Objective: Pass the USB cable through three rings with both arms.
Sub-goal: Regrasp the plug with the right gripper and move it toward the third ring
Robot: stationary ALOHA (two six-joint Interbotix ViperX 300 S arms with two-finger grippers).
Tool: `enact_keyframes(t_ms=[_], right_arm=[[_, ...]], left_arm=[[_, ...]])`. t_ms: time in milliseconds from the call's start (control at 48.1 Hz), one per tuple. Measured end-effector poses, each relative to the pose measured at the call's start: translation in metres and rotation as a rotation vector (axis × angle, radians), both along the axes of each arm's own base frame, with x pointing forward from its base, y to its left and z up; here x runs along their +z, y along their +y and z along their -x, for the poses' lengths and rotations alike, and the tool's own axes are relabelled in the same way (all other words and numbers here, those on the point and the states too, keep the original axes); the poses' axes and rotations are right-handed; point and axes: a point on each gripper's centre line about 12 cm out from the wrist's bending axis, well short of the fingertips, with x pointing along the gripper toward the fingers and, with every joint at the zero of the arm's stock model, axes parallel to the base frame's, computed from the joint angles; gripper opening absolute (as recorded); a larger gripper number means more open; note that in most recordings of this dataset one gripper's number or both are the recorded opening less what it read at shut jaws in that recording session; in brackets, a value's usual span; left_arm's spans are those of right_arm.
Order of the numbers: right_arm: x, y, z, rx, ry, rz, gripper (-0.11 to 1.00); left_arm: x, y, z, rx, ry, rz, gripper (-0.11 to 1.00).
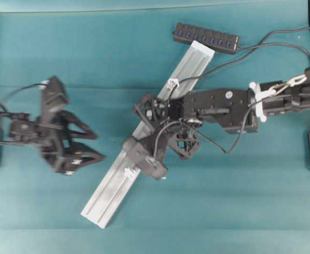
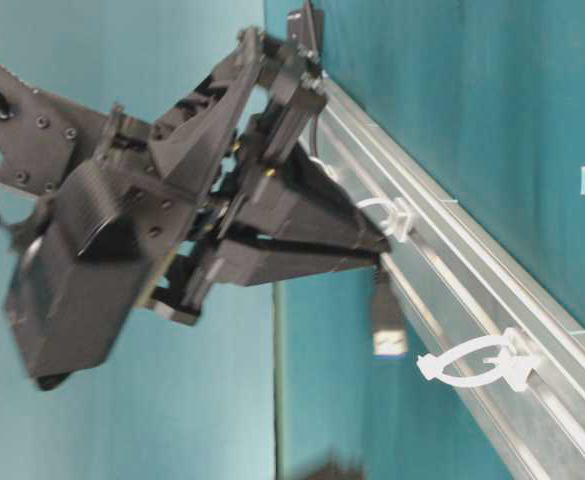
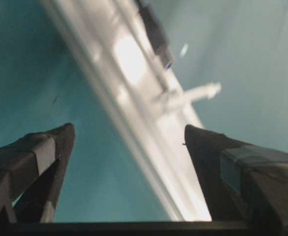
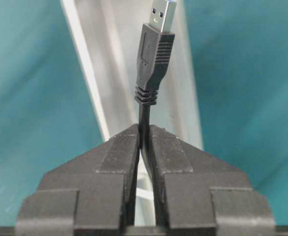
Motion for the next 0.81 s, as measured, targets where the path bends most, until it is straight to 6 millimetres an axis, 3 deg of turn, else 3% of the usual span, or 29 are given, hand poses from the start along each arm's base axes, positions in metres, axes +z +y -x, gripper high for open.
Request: enact_keyframes(t_ms=[353, 810], right_arm=[[-0.006, 0.01, 0.0, 0.071, 0.014, 0.019, 0.09], [-0.01, 0.02, -0.009, 0.097, 0.009, 0.021, 0.09]], left_arm=[[0.031, 0.0, 0.037, -0.001, -0.025, -0.002, 0.96], [0.051, 0.0, 0.047, -0.003, -0.1, -0.001, 0.96]])
